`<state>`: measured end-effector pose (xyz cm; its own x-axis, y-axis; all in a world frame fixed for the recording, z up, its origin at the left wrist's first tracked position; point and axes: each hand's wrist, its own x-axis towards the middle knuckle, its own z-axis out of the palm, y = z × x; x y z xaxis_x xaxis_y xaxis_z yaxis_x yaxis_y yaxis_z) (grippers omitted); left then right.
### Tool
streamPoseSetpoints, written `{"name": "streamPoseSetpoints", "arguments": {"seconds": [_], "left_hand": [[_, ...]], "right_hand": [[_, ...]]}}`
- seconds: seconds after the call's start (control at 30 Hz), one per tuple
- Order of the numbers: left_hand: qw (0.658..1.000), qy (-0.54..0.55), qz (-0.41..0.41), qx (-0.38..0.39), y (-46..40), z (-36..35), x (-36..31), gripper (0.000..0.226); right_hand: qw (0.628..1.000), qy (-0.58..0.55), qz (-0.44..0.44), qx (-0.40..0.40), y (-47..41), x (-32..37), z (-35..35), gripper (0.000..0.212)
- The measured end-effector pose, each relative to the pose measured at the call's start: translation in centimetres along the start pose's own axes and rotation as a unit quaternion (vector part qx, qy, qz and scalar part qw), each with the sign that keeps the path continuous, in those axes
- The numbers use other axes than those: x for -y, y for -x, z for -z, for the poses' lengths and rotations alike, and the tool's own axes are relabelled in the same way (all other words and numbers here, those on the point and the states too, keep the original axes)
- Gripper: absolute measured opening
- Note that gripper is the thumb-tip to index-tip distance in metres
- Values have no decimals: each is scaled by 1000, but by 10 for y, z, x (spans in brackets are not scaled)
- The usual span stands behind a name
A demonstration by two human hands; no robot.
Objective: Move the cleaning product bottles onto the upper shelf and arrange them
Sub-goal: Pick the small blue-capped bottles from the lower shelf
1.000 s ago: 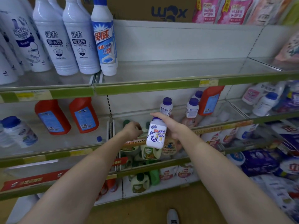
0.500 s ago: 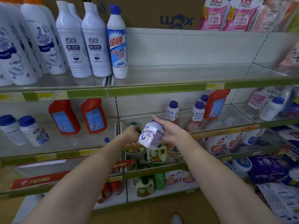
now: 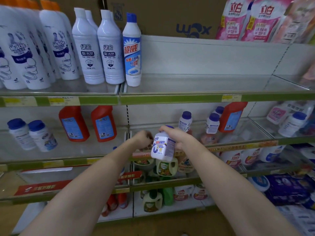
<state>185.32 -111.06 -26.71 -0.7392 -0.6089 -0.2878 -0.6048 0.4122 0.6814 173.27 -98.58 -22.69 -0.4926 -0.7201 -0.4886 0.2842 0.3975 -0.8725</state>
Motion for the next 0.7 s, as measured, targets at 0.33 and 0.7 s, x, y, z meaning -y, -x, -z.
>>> {"name": "streamPoseSetpoints", "arguments": {"seconds": [0.33, 0.7], "left_hand": [[994, -52, -70, -65, 25, 60, -49, 7], [953, -117, -162, -229, 64, 148, -111, 7]], "right_hand": [[994, 34, 99, 37, 26, 79, -5, 25], [981, 24, 190, 27, 62, 160, -16, 42]]}}
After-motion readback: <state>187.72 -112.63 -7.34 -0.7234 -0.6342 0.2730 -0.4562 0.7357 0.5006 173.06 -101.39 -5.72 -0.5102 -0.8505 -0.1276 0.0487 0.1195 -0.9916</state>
